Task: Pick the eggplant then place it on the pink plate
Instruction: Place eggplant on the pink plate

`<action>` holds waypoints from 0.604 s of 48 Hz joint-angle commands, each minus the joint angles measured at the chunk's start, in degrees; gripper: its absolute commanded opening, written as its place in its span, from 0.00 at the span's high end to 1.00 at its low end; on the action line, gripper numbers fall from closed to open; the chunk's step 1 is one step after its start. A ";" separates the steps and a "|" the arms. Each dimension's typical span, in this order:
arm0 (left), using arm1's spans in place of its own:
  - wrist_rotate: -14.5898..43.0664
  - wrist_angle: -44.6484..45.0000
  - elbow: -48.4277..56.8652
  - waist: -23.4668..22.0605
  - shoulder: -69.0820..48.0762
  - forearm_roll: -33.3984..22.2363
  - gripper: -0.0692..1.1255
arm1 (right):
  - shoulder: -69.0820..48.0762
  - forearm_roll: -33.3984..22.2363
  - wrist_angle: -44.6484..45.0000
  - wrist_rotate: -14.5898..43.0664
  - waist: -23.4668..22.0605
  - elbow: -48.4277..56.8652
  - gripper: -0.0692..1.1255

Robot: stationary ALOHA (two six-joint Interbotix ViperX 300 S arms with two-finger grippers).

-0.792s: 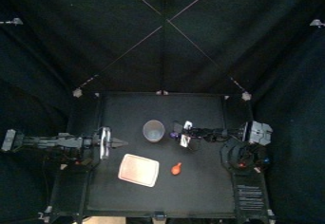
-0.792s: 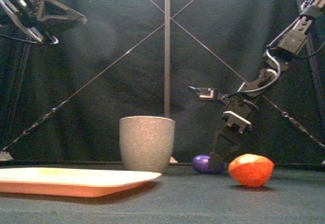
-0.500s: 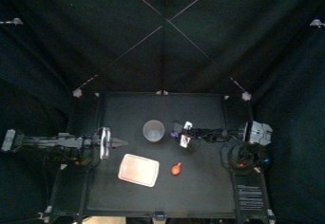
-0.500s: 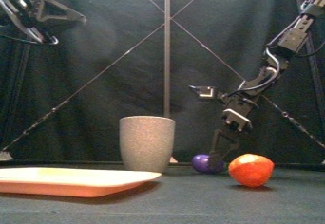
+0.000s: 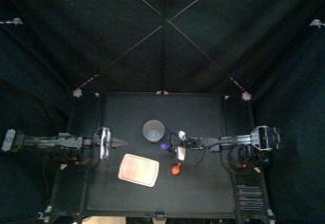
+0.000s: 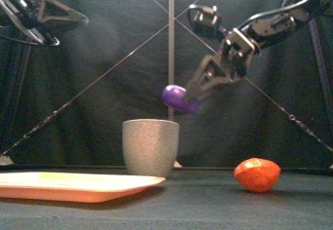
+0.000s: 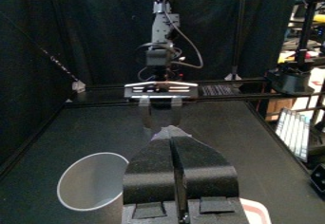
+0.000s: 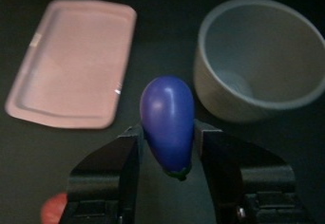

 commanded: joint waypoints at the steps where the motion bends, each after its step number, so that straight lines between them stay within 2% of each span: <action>1: -0.09 -0.26 -0.79 0.09 0.18 0.00 0.96 | 2.90 -0.70 -1.93 -0.35 1.85 -5.19 0.52; 21: -0.09 -0.09 -0.70 0.09 0.09 0.00 0.96 | 20.04 -5.19 1.05 0.18 5.54 -21.71 0.50; 29: -0.09 0.88 -0.70 0.18 -0.26 0.00 0.96 | 23.73 -4.39 5.63 0.26 6.06 -25.84 0.38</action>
